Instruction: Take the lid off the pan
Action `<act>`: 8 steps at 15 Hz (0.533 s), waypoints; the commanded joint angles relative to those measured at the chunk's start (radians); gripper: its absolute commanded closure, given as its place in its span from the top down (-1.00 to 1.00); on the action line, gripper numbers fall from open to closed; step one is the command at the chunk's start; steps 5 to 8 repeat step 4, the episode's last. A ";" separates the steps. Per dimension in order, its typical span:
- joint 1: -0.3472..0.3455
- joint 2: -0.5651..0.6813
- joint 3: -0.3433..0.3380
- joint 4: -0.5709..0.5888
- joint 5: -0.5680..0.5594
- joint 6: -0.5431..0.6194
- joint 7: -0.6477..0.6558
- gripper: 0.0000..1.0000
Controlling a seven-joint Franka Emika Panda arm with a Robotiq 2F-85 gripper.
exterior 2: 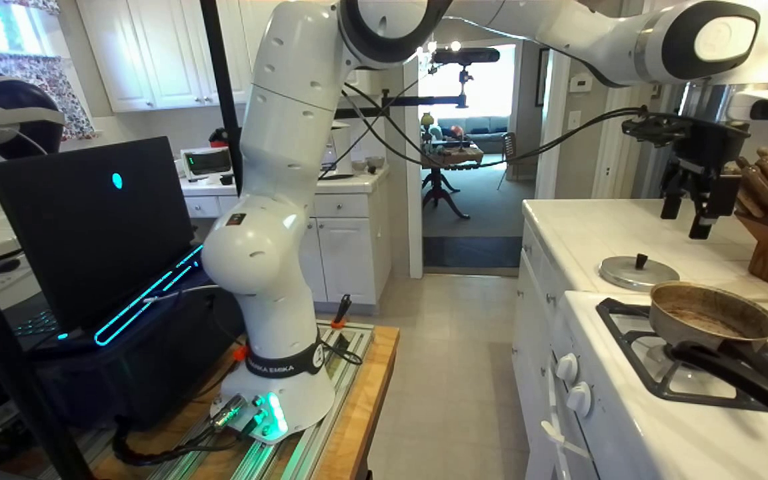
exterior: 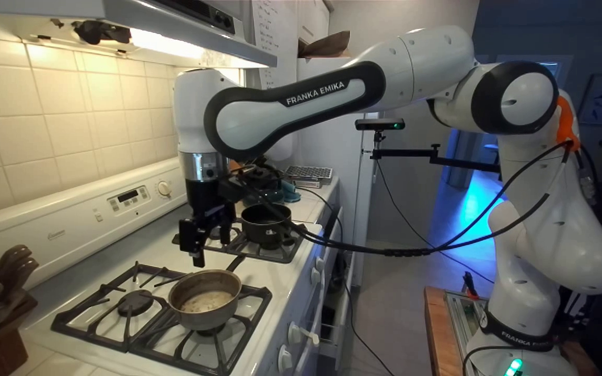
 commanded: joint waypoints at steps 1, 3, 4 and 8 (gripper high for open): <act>-0.020 -0.051 0.023 -0.069 -0.024 0.034 -0.001 1.00; -0.022 -0.057 0.023 -0.074 -0.024 0.035 0.000 1.00; -0.023 -0.060 0.023 -0.078 -0.023 0.035 0.001 1.00; -0.023 -0.060 0.023 -0.078 -0.023 0.035 0.001 1.00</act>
